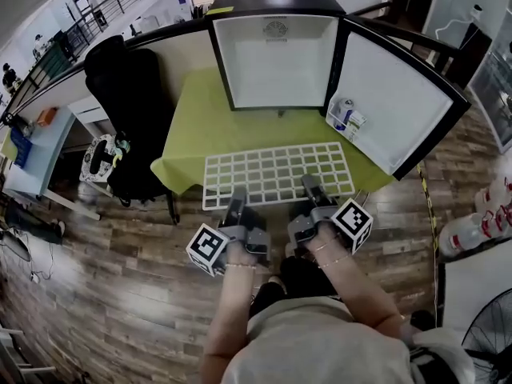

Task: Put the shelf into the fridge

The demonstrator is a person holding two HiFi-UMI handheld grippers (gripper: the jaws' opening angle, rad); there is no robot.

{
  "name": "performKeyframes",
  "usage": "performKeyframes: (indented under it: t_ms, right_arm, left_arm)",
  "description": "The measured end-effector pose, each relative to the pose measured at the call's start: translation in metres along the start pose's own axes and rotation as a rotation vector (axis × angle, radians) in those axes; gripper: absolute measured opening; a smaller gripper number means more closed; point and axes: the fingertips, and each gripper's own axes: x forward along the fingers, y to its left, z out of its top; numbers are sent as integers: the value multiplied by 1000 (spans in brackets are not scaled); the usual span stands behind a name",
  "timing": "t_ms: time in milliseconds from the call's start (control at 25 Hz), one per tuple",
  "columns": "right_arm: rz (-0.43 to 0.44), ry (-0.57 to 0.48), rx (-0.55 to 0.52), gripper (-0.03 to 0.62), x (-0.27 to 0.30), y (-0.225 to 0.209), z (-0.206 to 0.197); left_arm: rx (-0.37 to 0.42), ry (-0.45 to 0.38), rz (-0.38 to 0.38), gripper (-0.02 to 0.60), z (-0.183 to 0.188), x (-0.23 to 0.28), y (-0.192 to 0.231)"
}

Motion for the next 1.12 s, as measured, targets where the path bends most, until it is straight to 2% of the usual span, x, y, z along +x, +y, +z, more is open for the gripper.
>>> performKeyframes:
  t_ms: [160, 360, 720, 920, 1120]
  right_arm:
    - [-16, -15, 14, 35, 20, -5, 8]
    - [7, -56, 24, 34, 57, 0, 27]
    - [58, -75, 70, 34, 154, 18, 58]
    - [77, -55, 65, 34, 211, 30, 80]
    - [75, -42, 65, 35, 254, 31, 109]
  left_arm:
    - [11, 25, 3, 34, 5, 26, 1]
    - [52, 29, 16, 35, 10, 65, 0]
    - [92, 50, -4, 38, 37, 161, -15]
    - [98, 37, -7, 38, 52, 217, -17]
    - [59, 46, -10, 38, 53, 274, -12]
